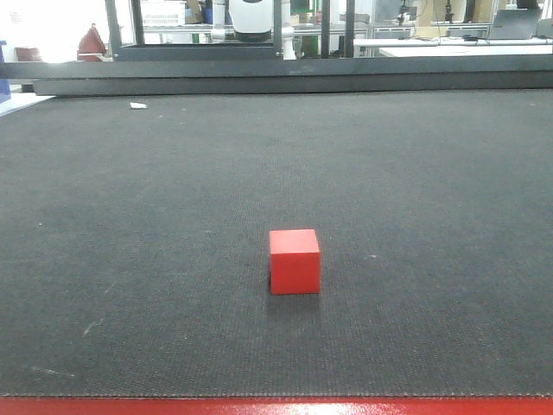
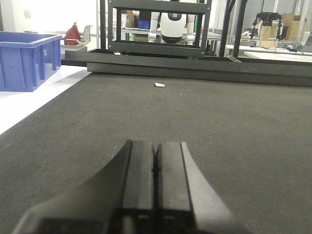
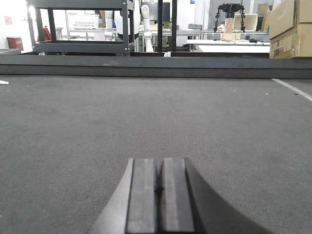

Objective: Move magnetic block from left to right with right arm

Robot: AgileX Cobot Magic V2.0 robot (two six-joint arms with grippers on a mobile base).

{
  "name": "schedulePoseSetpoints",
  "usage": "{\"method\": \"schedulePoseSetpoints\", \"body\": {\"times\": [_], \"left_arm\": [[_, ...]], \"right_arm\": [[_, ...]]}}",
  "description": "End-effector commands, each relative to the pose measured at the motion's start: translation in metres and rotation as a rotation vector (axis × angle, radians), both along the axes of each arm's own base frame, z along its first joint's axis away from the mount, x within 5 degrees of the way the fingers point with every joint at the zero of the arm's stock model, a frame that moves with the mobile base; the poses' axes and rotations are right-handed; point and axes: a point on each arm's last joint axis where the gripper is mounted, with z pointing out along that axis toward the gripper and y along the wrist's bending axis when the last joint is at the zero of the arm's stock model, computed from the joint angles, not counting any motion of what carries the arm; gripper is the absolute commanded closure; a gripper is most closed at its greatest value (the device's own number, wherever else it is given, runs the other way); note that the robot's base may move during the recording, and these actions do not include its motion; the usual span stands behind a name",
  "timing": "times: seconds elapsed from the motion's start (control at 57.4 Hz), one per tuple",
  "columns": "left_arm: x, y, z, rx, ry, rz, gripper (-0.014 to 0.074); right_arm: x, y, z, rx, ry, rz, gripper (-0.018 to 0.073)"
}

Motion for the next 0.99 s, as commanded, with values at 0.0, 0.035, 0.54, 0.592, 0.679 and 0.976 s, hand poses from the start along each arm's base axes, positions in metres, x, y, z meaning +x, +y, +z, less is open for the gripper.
{"method": "schedulePoseSetpoints", "body": {"times": [0.0,0.035,0.54,0.592,0.679,0.976], "left_arm": [[-0.0024,0.0007,0.0085,-0.008,-0.102,0.003,0.0722],[-0.0024,0.0007,0.0085,-0.008,-0.102,0.003,0.0722],[-0.0024,0.0007,0.0085,-0.008,-0.102,0.003,0.0722],[-0.0024,0.0007,0.0085,-0.008,-0.102,0.003,0.0722],[-0.0024,0.0007,0.0085,-0.008,-0.102,0.003,0.0722],[-0.0024,0.0007,0.0085,-0.008,-0.102,0.003,0.0722]], "right_arm": [[-0.0022,-0.0011,0.0101,-0.007,-0.108,-0.014,0.0503],[-0.0022,-0.0011,0.0101,-0.007,-0.108,-0.014,0.0503],[-0.0022,-0.0011,0.0101,-0.007,-0.108,-0.014,0.0503],[-0.0022,-0.0011,0.0101,-0.007,-0.108,-0.014,0.0503],[-0.0022,-0.0011,0.0101,-0.007,-0.108,-0.014,0.0503],[-0.0023,-0.0011,0.0109,-0.007,-0.113,-0.014,0.0503]]}}
